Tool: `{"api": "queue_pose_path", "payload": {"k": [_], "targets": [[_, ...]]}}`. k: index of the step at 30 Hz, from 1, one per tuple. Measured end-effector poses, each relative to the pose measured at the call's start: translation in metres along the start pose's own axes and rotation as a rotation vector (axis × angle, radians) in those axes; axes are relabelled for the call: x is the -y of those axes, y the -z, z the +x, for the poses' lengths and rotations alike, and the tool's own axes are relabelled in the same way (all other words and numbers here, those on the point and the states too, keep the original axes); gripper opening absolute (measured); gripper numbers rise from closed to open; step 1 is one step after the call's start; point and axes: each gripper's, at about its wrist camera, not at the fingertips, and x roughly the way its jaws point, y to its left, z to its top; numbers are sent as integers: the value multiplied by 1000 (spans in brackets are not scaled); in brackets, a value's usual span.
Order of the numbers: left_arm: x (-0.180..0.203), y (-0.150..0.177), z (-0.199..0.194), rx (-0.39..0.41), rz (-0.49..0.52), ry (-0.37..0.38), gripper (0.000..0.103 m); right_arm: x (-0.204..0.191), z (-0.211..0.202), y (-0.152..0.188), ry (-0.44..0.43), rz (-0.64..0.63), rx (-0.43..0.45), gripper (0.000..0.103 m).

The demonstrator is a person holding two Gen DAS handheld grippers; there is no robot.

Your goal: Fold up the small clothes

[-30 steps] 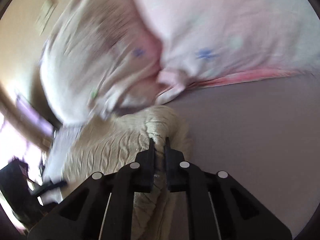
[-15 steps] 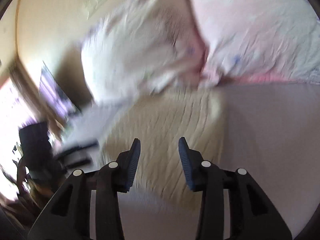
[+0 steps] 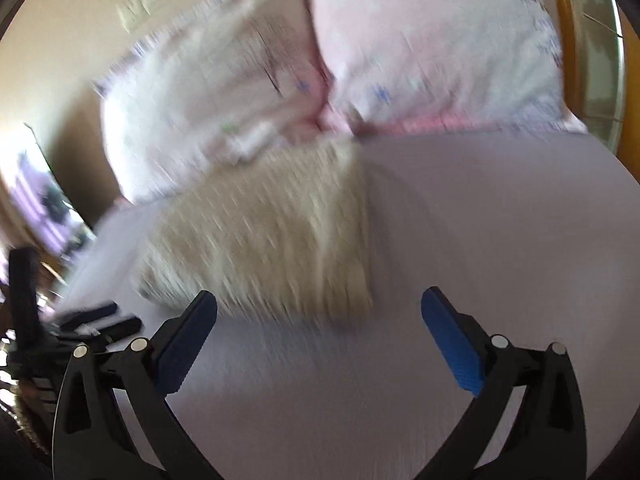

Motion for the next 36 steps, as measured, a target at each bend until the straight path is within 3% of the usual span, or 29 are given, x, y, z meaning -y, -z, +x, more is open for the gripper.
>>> {"api": "queue_pose_path", "payload": {"k": [4,11,17,36], "targets": [[7,1,14,-35,35,-78,101,-12,29,13,12,-28,-99,102],[16,8,23,-46,90,-163,101,-39,47,26,106,-130,-151,102],[15,11,22,-11,85,-163,101,-48,57,26,164,-187,-165,102],[18,11,21,-7,90,-164,101,-47,55,29,164,-182,-165,102]]}}
